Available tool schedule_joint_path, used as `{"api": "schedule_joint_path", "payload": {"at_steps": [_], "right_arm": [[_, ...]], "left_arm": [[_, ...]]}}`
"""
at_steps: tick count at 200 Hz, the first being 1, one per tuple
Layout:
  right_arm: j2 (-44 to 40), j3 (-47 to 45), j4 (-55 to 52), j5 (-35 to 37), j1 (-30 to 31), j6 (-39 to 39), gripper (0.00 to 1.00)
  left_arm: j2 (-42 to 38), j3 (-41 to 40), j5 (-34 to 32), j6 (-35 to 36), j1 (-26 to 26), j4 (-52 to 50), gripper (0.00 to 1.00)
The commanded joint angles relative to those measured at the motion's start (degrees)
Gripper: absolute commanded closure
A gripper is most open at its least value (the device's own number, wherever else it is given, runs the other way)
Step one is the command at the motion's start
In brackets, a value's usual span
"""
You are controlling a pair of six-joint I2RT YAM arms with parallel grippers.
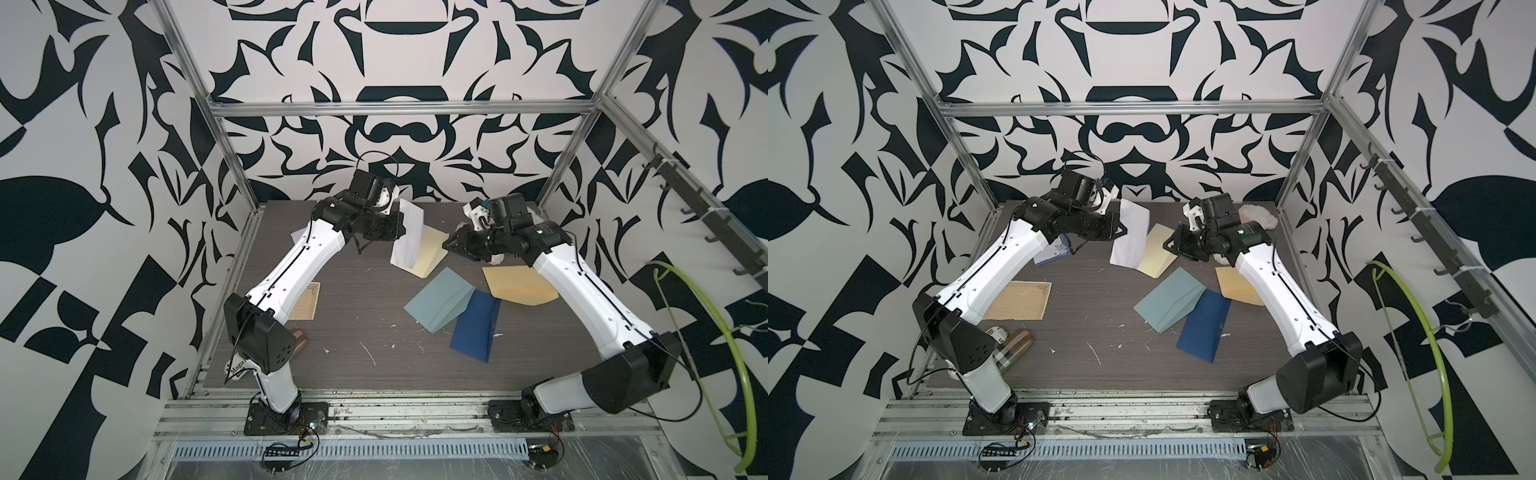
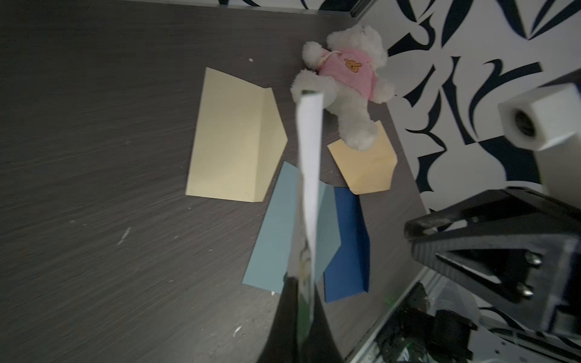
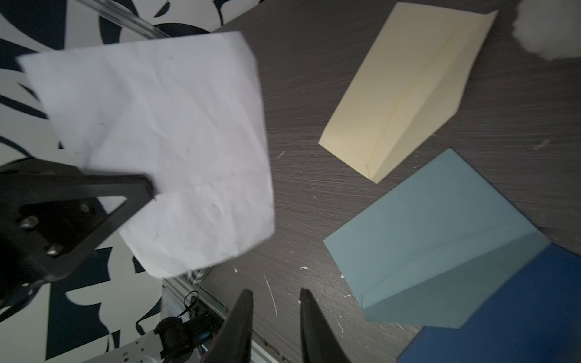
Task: Take the letter paper out of the envelope
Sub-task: Place the letter paper at the center of the board.
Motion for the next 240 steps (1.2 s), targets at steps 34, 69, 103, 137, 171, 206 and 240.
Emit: {"api": "schedule_joint_path", "payload": {"at_steps": [34,69,103,137,171,206,240], "right_arm": [[-5.4,-0.3,-2.4,8.9,0.1,-0.7,0.74],[-5.9,-1.5,-2.9,9.2,0.2,-0.1,0.77],[-5.8,-2.8,-2.6,9.0,1.1,0.2,0.79],[-6.0,-5.6,-0.6,8.2,2.8,0.9,0.8],[-5.4,-7.1,1.2,7.0,4.4,1.5,0.81],[-4.9,-7.1,1.6,6.3,5.8,1.5,0.83],[-5.9,-7.5,0.8,6.4,6.2,1.4,0.84]], "left_arm": [[8.2,8.6,-28.5,4.9,0.0,-22.8,1.0],[11.1,8.2,-35.5,1.8,-2.0,-33.0,1.0],[9.0,-3.8,-34.8,-5.5,-5.3,-36.1,1.0],[3.2,-19.0,-32.5,-14.0,-10.6,-32.3,1.0],[1.9,-29.0,-33.2,-20.5,-15.9,-28.7,1.0],[1.4,-36.3,-32.5,-25.5,-17.8,-21.0,1.0],[-1.0,-43.3,-30.3,-27.3,-17.9,-10.6,1.0]]}}
